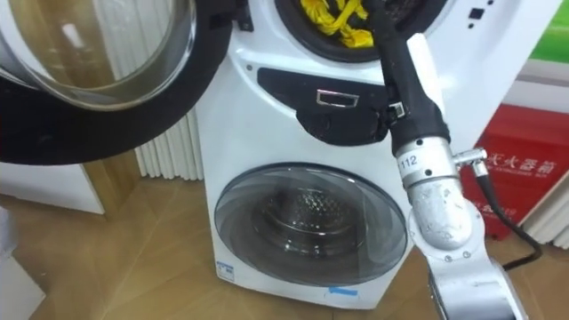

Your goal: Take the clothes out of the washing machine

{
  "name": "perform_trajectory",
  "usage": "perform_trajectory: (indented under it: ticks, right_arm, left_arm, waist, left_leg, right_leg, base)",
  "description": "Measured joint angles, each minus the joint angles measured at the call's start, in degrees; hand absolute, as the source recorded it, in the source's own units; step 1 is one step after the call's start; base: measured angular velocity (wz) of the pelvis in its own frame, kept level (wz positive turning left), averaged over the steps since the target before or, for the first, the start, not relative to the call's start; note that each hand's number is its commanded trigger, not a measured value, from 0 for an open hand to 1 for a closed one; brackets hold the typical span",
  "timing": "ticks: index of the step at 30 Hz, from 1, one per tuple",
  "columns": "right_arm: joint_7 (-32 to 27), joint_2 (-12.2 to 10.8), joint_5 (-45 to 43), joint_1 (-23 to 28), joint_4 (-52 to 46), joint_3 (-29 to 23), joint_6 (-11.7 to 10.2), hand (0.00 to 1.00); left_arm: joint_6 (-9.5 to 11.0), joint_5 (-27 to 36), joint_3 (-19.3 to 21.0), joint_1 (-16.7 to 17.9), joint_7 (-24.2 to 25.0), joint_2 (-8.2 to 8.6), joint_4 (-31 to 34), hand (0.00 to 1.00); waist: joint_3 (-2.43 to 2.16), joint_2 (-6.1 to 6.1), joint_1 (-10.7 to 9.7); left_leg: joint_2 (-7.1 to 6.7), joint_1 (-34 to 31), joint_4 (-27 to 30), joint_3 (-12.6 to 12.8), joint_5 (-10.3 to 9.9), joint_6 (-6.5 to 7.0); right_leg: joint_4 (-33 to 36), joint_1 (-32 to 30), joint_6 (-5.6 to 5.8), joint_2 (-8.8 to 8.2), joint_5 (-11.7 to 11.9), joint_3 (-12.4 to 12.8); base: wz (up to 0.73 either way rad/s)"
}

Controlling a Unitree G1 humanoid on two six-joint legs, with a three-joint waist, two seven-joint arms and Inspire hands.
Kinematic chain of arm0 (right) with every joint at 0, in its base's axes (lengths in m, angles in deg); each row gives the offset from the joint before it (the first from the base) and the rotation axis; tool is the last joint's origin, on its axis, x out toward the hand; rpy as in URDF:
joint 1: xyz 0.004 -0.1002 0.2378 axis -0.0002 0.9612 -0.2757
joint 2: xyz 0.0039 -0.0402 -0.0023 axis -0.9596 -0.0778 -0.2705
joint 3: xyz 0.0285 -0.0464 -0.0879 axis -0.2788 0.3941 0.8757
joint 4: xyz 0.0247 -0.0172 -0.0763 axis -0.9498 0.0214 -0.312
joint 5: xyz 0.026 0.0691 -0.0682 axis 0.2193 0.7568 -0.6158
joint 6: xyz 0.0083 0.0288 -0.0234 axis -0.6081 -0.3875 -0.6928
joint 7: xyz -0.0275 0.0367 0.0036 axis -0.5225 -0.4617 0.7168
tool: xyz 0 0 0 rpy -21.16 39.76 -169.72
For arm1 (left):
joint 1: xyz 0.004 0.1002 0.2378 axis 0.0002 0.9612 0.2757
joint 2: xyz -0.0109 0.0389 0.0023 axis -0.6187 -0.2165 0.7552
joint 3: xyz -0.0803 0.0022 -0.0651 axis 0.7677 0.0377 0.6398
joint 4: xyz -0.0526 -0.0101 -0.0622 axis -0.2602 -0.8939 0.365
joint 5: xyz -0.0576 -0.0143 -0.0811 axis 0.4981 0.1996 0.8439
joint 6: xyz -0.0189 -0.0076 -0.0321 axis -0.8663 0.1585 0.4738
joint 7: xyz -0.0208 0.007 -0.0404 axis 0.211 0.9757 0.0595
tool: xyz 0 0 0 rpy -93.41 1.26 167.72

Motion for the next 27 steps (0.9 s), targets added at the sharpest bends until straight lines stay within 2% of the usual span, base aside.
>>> perform_trajectory:
  ticks: [3,14,20,22,23,25,27]
  right_arm:
    - [-0.1,0.0,1.3,-0.4,1.9,0.0,0.5,0.00]
    - [-3.0,0.5,1.9,-3.1,6.1,-0.7,1.0,0.00]
    - [-4.9,0.7,1.3,-3.1,6.5,-0.8,1.0,0.00]
    - [-5.1,1.1,1.7,-3.1,7.1,-0.9,1.0,0.00]
    - [-5.1,1.1,1.6,-3.1,7.3,-0.9,1.0,0.00]
    - [-5.1,2.1,0.9,-3.0,7.6,-1.1,0.7,0.00]
    - [-5.6,2.1,-1.1,-3.0,8.8,-1.1,0.4,0.00]
  left_arm:
    - [-0.4,0.0,0.0,0.2,0.3,0.00,1.0,0.00]
    - [-1.7,0.0,0.2,2.6,0.5,-0.05,4.3,0.00]
    - [-2.0,0.2,0.2,2.1,0.1,-0.04,4.5,0.00]
    - [-2.0,1.8,0.0,1.8,-0.1,-0.10,4.1,0.00]
    - [-2.0,2.2,0.0,1.6,-0.1,-0.12,3.8,0.00]
    - [-1.8,2.6,0.2,1.4,-0.1,-0.15,3.7,0.00]
    - [-2.2,2.5,0.3,1.3,0.1,-0.29,3.2,0.00]
  waist:
    - [-0.01,-0.03,0.2]
    - [-0.04,-0.06,-0.2]
    - [0.13,0.66,-1.2]
    - [0.39,1.39,-1.5]
    - [0.38,1.46,-1.6]
    - [0.35,1.73,-1.2]
    - [0.36,1.77,-0.9]
  left_leg:
    - [-0.01,-0.3,0.0,-0.2,0.0,-0.01]
    - [-0.13,-1.1,1.0,-1.5,0.0,-0.01]
    - [-0.01,-2.6,3.0,-1.6,-0.4,-0.05]
    - [0.46,-3.8,6.9,-1.1,-1.6,-0.17]
    - [0.53,-4.4,8.4,-1.1,-1.9,-0.15]
    - [1.06,-8.6,17.3,-1.2,-3.8,-0.52]
    - [1.65,-11.5,23.8,-1.2,-3.9,-0.55]
  right_leg:
    - [0.0,0.1,0.00,-0.07,0.0,-0.8]
    - [0.0,0.0,0.00,-0.07,0.0,-1.2]
    - [0.1,-0.4,0.00,0.01,0.0,-1.8]
    - [0.9,-0.2,-0.13,0.37,-0.1,-1.8]
    - [1.5,-0.4,-0.18,0.35,-0.4,-1.7]
    - [5.2,-2.1,-0.65,0.48,-3.0,-1.1]
    - [8.1,-2.7,-1.07,0.34,-4.3,-1.0]
  base:
    - [0.10]
    - [0.06]
    - [0.07]
    - [0.03]
    - [0.00]
    - [-0.02]
    - [-0.12]
